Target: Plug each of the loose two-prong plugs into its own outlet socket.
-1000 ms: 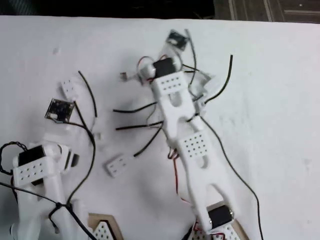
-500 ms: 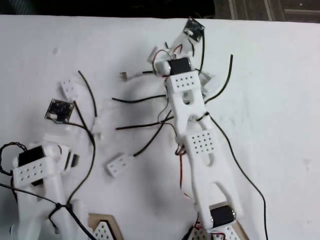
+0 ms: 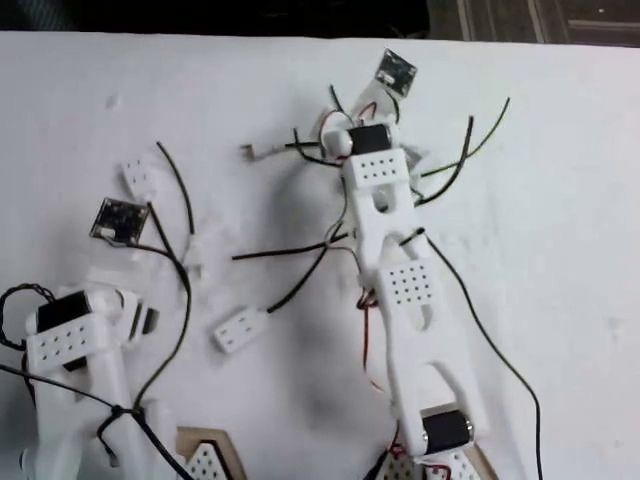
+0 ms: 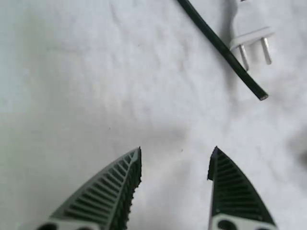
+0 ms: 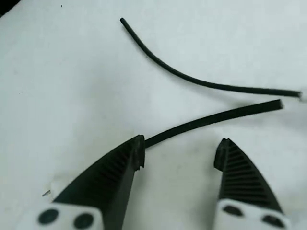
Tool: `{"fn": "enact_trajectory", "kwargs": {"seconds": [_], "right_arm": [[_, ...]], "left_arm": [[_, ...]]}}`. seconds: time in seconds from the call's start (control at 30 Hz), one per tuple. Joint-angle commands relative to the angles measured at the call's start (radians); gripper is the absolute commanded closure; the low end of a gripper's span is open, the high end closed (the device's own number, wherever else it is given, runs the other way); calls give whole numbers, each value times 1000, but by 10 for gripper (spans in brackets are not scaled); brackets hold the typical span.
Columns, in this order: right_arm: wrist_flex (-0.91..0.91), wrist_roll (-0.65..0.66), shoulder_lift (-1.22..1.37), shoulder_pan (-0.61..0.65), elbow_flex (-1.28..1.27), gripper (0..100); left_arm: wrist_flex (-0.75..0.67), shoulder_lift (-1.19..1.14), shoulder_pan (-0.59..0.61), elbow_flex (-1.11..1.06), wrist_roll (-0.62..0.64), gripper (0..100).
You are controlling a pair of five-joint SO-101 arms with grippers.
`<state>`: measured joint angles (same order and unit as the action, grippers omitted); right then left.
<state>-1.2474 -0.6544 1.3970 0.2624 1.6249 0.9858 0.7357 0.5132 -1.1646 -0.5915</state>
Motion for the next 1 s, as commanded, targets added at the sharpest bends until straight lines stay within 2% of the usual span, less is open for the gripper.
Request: {"fn": "enact_trajectory", "kwargs": {"seconds": [0.0, 0.47, 0.53, 0.7, 0.8, 0.97], "right_arm": [[48, 51, -7, -39, 31, 762], [186, 166, 94, -19, 31, 768], [188, 184, 104, -19, 31, 807], [186, 229, 122, -16, 29, 988], [168, 252, 122, -15, 29, 962], [88, 258, 96, -24, 41, 981]], "left_arm": [[-15, 27, 8, 2, 5, 770], [-15, 27, 8, 2, 8, 770], [-15, 27, 8, 2, 8, 771], [-15, 27, 8, 2, 8, 771], [-15, 27, 8, 2, 8, 771], [-15, 27, 8, 0, 8, 771]]}}
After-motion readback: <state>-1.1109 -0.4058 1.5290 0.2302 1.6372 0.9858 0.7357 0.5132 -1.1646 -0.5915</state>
